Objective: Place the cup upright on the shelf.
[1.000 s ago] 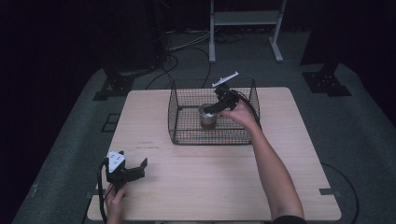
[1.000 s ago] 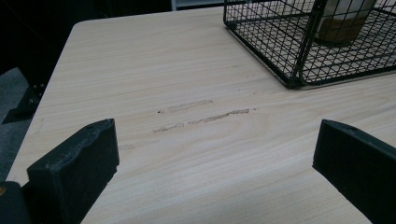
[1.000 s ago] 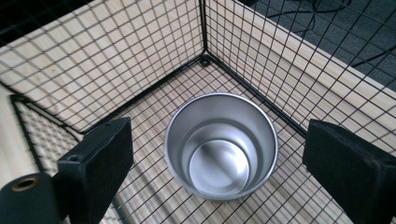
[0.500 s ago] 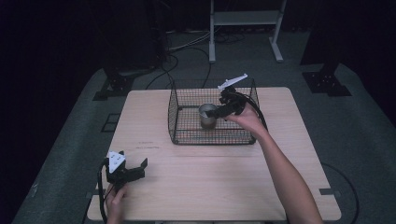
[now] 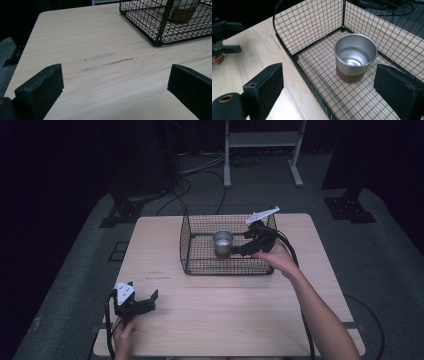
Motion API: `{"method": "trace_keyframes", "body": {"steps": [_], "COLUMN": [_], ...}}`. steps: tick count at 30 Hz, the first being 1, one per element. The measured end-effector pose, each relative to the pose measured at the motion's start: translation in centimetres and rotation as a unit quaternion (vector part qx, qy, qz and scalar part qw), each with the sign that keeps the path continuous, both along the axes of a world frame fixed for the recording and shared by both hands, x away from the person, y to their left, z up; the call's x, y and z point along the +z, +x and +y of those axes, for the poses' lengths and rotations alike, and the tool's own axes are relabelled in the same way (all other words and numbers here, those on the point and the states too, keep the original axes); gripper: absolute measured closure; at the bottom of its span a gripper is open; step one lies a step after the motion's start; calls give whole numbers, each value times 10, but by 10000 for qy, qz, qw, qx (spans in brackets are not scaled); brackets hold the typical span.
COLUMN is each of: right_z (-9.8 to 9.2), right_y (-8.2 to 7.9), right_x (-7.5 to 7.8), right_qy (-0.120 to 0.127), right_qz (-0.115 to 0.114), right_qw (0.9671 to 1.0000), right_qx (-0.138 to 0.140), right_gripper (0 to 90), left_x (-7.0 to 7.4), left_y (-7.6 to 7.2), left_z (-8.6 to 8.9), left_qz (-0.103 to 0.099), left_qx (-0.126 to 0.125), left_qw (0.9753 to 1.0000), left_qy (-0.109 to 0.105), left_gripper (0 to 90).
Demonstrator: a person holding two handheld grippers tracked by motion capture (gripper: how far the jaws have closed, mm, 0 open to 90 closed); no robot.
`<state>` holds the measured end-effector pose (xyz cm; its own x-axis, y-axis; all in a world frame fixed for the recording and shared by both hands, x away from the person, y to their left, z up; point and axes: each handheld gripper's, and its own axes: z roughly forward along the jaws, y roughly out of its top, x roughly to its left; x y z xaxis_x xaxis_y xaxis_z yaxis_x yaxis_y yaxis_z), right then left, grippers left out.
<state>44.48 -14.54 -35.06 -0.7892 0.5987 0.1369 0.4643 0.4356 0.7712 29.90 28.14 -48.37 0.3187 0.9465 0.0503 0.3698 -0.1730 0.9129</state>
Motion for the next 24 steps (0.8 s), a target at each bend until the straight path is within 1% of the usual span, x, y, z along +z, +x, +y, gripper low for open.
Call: {"method": "trace_keyframes", "body": {"steps": [3, 8, 10, 12, 16, 24], "right_z": [-5, -13, -17, -19, -24, -34], "right_y": [-6, -17, -21, -26, -33, -46], "right_x": [-1, -3, -2, -2, -2, -9], "right_qy": [18, 46, 22, 76, 70, 66], "right_qz": [27, 1, 6, 8, -24, 1], "right_qw": [10000, 10000, 10000, 9999, 9999, 9999], "right_qx": [14, 71, 77, 92, 123, 140], "right_gripper": [86, 86, 86, 86, 86, 86], "left_x": [0, 0, 0, 0, 0, 0], "left_y": [0, 0, 0, 0, 0, 0], "left_z": [0, 0, 0, 0, -1, 0], "left_qz": [-1, -1, -12, -13, -8, -2], "left_qx": [5, 2, 3, 4, 12, 1], "left_qw": [10000, 10000, 10000, 10000, 10000, 10000], "left_qy": [7, 26, 12, 14, -5, 40], "left_gripper": [0, 0, 0, 0, 0, 0]}}
